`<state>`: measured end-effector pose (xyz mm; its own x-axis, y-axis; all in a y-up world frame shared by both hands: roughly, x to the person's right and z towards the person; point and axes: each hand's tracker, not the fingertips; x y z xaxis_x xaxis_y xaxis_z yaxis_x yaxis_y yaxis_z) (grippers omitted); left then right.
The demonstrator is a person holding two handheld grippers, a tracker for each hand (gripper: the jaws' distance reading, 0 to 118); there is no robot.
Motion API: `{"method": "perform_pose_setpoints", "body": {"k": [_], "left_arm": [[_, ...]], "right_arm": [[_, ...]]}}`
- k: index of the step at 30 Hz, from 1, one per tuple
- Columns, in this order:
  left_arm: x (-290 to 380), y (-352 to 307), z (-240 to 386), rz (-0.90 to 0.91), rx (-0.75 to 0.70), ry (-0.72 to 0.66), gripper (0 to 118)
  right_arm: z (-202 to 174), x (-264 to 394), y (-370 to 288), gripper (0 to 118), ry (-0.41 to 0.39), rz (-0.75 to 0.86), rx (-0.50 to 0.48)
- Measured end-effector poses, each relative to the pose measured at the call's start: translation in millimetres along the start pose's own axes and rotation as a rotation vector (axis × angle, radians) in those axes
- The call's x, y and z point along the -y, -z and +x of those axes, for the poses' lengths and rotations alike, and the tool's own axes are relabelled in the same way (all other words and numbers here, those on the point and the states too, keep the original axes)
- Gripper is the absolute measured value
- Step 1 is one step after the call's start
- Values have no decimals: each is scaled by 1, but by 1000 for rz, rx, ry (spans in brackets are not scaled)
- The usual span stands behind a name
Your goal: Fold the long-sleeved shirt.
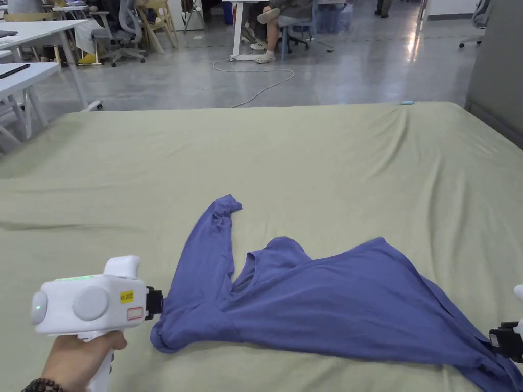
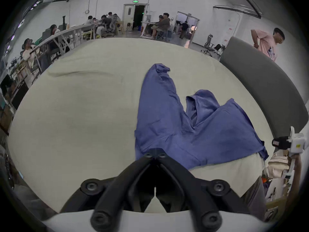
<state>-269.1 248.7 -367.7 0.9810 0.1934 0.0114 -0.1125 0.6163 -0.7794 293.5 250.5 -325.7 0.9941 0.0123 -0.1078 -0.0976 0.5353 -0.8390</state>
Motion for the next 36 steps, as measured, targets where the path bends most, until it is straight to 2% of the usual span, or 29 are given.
{"method": "perform_pose_setpoints", "body": {"k": [6, 7, 8, 9, 10, 11, 12, 18, 23, 25, 26, 27, 28, 30, 32, 33, 34, 35, 36], "left_arm": [[-15, 16, 6, 4, 2, 18, 0], [-11, 17, 7, -4, -20, 14, 11], [-7, 20, 7, -7, -24, 15, 39], [-3, 24, 8, -22, -29, 19, 86], [2, 28, 7, -41, -34, 19, 110], [7, 33, 6, -73, -36, 14, 118], [13, 36, 5, -94, -35, 9, 118], [25, 54, -1, -134, -73, -50, 118], [22, 70, -7, -165, -55, -114, 117], [23, 76, -4, -191, -67, -114, 111], [23, 78, -3, -201, -69, -114, 96], [23, 79, -1, -203, -132, -83, 87], [22, 77, 3, -190, -96, -59, 85], [20, 74, 5, -189, -94, -32, 70], [17, 74, 9, -187, -69, -45, 44], [16, 73, 11, -185, -46, -51, 19], [15, 74, 14, -184, 2, -66, 9], [14, 75, 18, -180, -7, -72, 9], [13, 78, 22, -188, -56, -25, 8]], "right_arm": [[-8, 0, 8, 0, -37, -1, -20], [-6, -7, 7, 0, -40, 8, -30], [-6, -14, 12, 2, -46, 16, -40], [-5, -24, 18, 23, -49, 25, -42], [-4, -36, 23, 47, -57, 35, -42], [-3, -49, 28, 71, -60, 36, -43], [-4, -65, 39, 89, -73, 36, -49], [-23, -172, 117, 89, -165, 43, -33], [-38, -244, 190, 88, -241, -37, -19], [-45, -260, 213, 87, -273, -87, -11], [-47, -267, 224, 84, -293, -105, 6], [-48, -272, 234, 76, -312, -126, 15], [-50, -275, 241, 72, -325, -147, 28], [-55, -276, 256, 60, -337, -227, 23], [-60, -268, 268, 30, -342, -364, -6], [-63, -265, 266, 14, -300, -308, -61], [-68, -265, 264, 6, -308, -284, -21], [-71, -261, 261, 0, -310, -288, -13], [-75, -258, 261, 0, -329, -278, -1]]}}
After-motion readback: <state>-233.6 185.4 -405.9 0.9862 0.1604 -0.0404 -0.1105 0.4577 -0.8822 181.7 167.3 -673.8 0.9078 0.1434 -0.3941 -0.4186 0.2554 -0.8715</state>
